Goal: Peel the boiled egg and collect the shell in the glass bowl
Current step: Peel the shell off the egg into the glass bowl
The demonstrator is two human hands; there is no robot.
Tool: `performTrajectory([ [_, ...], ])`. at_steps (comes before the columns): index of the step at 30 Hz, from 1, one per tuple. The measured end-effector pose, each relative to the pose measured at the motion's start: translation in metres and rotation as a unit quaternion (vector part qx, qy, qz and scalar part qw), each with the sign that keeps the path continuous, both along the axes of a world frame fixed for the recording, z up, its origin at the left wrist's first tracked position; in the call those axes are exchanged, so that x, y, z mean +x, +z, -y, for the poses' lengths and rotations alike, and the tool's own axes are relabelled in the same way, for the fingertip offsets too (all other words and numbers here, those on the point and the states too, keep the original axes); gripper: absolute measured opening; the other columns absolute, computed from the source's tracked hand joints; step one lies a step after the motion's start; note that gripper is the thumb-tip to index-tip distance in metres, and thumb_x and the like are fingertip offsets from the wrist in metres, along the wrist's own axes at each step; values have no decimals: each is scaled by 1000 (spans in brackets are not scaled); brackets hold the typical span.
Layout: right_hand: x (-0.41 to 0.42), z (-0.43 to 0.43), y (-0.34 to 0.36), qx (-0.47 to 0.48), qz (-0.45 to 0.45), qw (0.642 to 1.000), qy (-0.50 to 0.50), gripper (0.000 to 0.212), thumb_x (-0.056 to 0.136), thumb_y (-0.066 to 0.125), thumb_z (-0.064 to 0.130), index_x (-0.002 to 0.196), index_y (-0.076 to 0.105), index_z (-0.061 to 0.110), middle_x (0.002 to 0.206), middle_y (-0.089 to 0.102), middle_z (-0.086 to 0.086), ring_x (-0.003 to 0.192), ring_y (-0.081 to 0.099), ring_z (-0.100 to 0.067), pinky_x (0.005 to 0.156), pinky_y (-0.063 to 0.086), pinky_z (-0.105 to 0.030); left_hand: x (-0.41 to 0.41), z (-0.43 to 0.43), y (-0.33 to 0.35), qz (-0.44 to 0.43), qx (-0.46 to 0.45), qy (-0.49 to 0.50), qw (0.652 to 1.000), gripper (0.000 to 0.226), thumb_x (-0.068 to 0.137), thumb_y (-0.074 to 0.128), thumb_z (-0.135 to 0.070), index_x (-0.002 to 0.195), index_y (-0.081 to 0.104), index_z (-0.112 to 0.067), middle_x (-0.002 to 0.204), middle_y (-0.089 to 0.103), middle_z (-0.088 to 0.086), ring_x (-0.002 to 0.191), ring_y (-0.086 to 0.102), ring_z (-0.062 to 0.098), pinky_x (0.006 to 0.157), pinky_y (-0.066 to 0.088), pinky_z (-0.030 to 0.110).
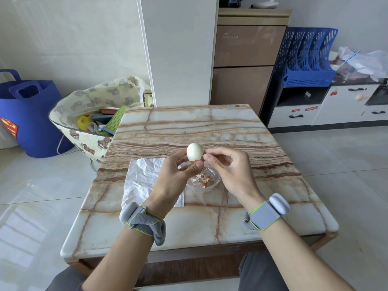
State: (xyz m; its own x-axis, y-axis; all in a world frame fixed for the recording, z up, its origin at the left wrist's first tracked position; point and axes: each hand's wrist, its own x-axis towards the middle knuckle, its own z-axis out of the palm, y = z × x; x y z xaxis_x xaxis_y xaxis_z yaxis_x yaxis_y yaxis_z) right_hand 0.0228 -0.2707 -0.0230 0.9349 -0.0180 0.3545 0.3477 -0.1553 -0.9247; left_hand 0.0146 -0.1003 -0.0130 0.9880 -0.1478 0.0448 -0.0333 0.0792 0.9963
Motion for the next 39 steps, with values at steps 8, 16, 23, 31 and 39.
performTrajectory([
  [8,3,2,2,-2,13,1000,-10,8,88,83,12,84,79,17,81,79,0,74,71,-7,73,56,-23,1,-1,-1,-2,4,3,1000,29,91,75,-7,120,71,-3,106,72,10,96,73,25,105,54,49],
  [16,2,1,1,-21,22,999,-23,13,92,78,9,82,75,17,79,76,2,71,65,-7,72,53,-25,3,-3,-3,2,3,15,1000,33,87,79,-13,119,73,-9,112,73,12,94,74,27,106,52,56],
  [23,3,2,0,-4,1,999,-51,12,85,85,9,79,75,9,76,74,1,69,64,-10,71,55,-31,5,-6,-4,0,-5,18,1000,34,85,82,-16,117,74,-9,118,72,16,97,74,30,106,53,54],
  [31,2,1,0,-24,-3,999,-48,13,89,79,4,83,78,16,79,77,2,73,68,-10,74,58,-30,3,-5,0,8,-9,32,999,36,83,82,-5,117,71,-2,109,75,11,88,77,18,95,60,40],
  [39,1,0,0,7,-3,1000,-25,11,92,79,13,85,81,22,81,79,2,76,73,-9,74,59,-30,1,-2,5,15,-19,56,998,41,78,85,1,115,67,-3,100,77,4,83,79,22,72,58,19],
])
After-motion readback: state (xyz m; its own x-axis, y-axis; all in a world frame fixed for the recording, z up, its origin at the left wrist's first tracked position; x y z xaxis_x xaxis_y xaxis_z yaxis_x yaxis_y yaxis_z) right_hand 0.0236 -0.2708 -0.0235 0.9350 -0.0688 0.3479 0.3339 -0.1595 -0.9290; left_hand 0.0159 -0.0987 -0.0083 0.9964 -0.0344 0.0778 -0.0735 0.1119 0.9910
